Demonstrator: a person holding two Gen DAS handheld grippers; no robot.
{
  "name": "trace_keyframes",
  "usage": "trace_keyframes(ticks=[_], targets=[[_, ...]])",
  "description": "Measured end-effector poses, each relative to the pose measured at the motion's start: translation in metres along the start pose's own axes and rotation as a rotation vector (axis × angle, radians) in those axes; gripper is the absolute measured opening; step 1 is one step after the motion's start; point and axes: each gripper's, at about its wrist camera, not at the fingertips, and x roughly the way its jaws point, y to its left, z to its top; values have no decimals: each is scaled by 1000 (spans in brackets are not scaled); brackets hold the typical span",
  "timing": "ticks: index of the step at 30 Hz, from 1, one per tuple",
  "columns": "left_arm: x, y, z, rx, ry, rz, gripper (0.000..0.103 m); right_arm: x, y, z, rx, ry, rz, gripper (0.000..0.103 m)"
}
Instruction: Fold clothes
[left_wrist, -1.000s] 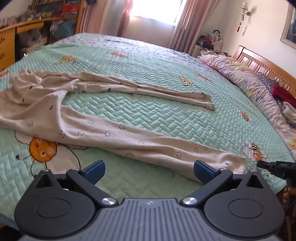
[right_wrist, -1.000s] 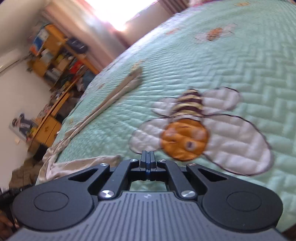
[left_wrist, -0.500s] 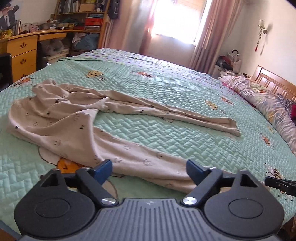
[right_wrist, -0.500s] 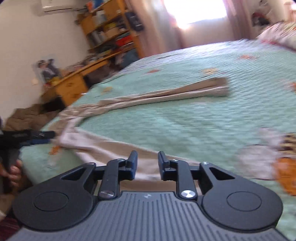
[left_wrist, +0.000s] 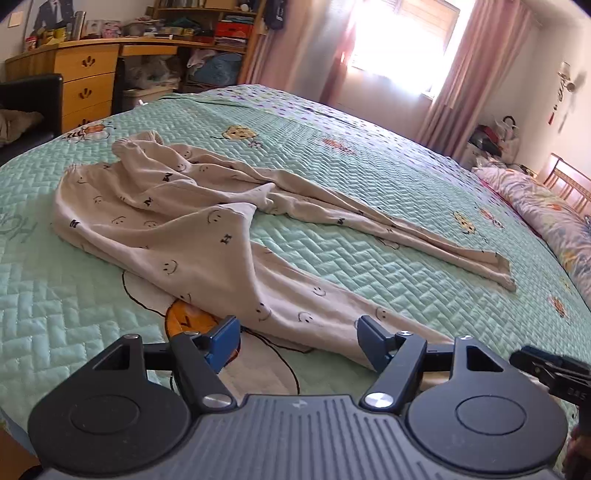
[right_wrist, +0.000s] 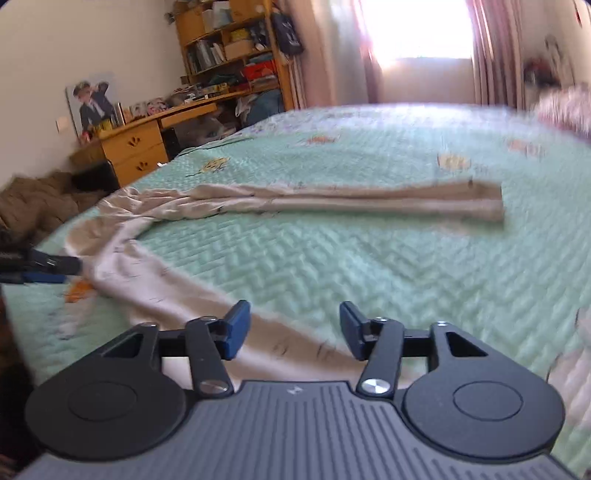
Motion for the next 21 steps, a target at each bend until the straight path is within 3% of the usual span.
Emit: trace_keyframes(ticks=[1,2,4,6,8,9,12,17,19,21], targets=[[0,-1,0,2,4,-3,80,7,2,3,-25,4,9,72],[0,-3,-1,12,5,-7,81,14,4,3,-48,11,27,74],[-1,-8,-1,47,3,-20,71,27,6,-3,-83,32,44,75],[-1,-17,-1,103,1,-25,55,39,6,-13,-106,61,42,75],[2,-22,1,124,2,-28,47,43,8,-21,-127,69,47,83],[6,-25,2,137,3,-37,38,43,9,-23,-136,63,53,91],[20,-37,9,204,-9,-15,26,39,11,-28,-155,45,58,95],[32,-43,11,169,15,4,27,32,13,-28,-160,23,28,95],[29,-45,7,178,22,11,31,29,14,-28,-163,14,16,95],[25,-44,5,191,17,14,40,13,12,-25,-135,-55,33,95]])
